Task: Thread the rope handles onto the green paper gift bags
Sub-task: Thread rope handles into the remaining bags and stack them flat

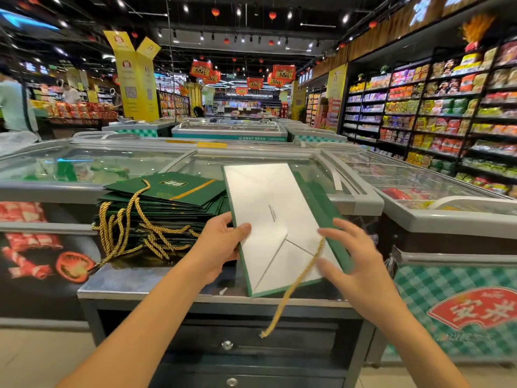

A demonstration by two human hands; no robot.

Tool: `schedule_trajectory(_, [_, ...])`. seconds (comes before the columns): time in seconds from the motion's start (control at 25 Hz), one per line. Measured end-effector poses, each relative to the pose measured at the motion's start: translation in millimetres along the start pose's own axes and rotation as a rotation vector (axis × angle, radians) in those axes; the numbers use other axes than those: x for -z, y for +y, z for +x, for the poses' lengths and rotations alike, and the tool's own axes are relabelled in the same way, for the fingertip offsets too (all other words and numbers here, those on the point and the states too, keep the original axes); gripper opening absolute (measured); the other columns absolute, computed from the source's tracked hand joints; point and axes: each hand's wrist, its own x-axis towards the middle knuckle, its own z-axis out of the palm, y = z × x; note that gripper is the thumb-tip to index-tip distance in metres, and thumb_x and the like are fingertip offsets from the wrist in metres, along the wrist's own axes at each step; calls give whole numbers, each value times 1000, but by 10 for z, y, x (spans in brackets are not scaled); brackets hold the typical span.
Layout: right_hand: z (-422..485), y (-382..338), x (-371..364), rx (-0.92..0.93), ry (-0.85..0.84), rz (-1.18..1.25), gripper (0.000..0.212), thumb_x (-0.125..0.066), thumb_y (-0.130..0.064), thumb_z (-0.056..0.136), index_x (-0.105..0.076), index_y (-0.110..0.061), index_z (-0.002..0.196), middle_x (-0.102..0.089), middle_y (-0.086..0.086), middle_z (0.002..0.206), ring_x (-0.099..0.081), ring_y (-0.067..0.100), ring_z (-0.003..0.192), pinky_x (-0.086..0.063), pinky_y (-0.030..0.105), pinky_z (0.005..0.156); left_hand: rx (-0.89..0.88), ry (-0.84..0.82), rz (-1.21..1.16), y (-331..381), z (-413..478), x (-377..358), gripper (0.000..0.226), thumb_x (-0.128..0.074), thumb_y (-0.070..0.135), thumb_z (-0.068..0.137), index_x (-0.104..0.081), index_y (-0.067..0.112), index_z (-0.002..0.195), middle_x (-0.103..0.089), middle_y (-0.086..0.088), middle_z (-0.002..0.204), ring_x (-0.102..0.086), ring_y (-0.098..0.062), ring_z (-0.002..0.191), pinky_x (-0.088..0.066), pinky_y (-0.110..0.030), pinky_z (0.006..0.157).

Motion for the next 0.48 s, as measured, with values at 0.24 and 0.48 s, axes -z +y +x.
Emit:
schedule_trajectory(0.24, [-179,30,-144,149,-335,-107,8,-63,-55,89,-67,-49,93,-49,-26,137,-34,-11,132,-32,45,113,-35,39,323,-321,-15,-59,16,-64,26,97,-71,13,101,-77,-13,85,-74,-34,82,-59,-43,76])
schedule_trajectory(0.48, [-48,-69,-167,68,-180,-34,7,-63,-33,98,-62,-28,93,-65,-16,87,-59,3,84,-49,31,76,-281,322,1036,-374,-69,-100,32,-67,53,89,-63,23,99,-63,7,83,-59,-18,82,-49,-36,73])
